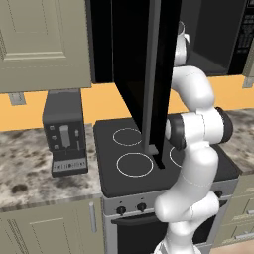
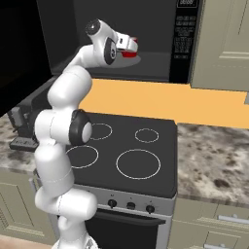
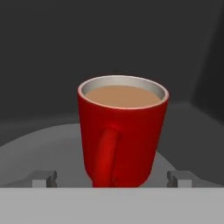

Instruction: Pick the cup of tea, navigate to the dining table, and place it on the saucer.

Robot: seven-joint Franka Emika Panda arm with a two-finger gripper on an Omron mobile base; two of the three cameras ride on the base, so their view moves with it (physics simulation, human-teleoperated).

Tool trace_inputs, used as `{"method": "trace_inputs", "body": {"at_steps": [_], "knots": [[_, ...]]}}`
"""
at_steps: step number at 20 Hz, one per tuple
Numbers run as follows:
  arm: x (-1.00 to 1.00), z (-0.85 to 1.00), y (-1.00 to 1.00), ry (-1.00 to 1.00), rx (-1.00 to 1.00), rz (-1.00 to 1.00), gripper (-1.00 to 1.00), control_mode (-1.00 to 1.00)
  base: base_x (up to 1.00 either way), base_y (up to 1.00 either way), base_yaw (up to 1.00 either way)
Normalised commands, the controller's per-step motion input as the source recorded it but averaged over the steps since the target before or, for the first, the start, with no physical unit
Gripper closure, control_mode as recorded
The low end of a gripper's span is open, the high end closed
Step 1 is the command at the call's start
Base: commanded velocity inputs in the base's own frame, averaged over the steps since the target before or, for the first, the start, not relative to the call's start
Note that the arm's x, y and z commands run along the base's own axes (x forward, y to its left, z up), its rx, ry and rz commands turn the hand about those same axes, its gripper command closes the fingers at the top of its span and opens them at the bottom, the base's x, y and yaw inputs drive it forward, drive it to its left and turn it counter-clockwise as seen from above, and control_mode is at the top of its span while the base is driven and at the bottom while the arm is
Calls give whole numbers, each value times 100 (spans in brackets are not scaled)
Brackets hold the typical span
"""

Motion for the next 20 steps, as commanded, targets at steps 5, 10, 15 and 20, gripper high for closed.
{"method": "trace_inputs", "body": {"at_steps": [5, 10, 15, 20], "knots": [[21, 0, 0, 0, 0, 0, -100, -100, 0, 0, 0], [5, 0, 0, 0, 0, 0, -100, -100, 0, 0, 0], [-5, 1, 0, 0, 0, 0, 100, -100, 0, 0, 0], [-3, 0, 0, 0, 0, 0, 100, -100, 0, 0, 0]]}}
